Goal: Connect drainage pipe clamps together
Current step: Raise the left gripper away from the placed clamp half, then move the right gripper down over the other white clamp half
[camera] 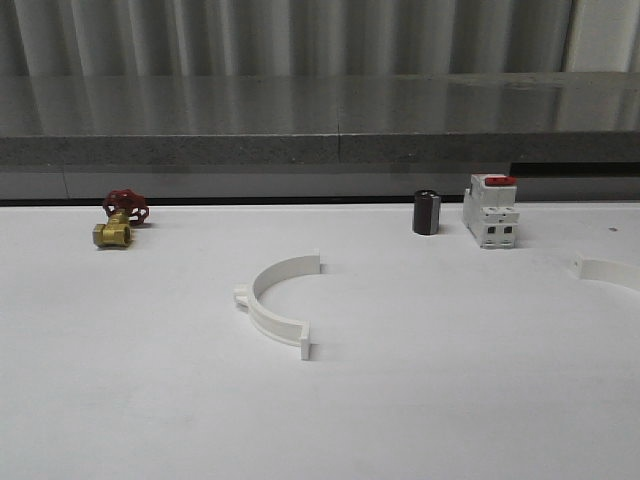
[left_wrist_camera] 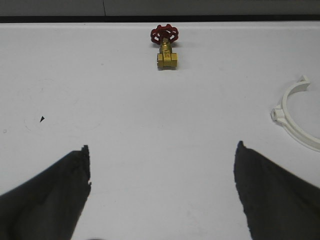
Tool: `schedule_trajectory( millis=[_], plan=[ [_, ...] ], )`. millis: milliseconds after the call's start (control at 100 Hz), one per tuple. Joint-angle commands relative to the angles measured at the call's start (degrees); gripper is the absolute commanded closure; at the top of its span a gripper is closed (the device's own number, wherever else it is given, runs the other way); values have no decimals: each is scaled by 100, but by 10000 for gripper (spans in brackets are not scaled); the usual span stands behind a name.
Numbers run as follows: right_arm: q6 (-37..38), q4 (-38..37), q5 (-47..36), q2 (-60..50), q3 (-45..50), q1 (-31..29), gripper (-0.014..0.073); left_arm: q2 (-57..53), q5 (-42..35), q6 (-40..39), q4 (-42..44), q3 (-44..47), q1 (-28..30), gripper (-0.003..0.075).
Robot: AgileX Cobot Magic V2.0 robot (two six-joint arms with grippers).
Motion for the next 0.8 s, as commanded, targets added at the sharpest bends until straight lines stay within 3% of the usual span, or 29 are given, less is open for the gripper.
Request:
schedule_trajectory(
  millis=[0, 70, 260, 530, 790],
  plan=[
    [-43, -43, -481, -114, -85, -8, 659, -433, -412, 0, 32, 79, 12, 244],
    [-43, -43, -481, -114, -85, -8, 659, -680, -412, 0, 32, 203, 12, 353],
    [-43, -43, -481, -114, -121, -8, 659, -948, -401, 0, 32, 320, 12, 743],
    [194, 73, 125, 195, -909, -8, 659, -948, -365, 0, 32, 320, 12, 740],
    [346, 91, 1721, 2080, -2496, -8, 659, -948, -365, 0, 32, 320, 12, 740]
  ],
)
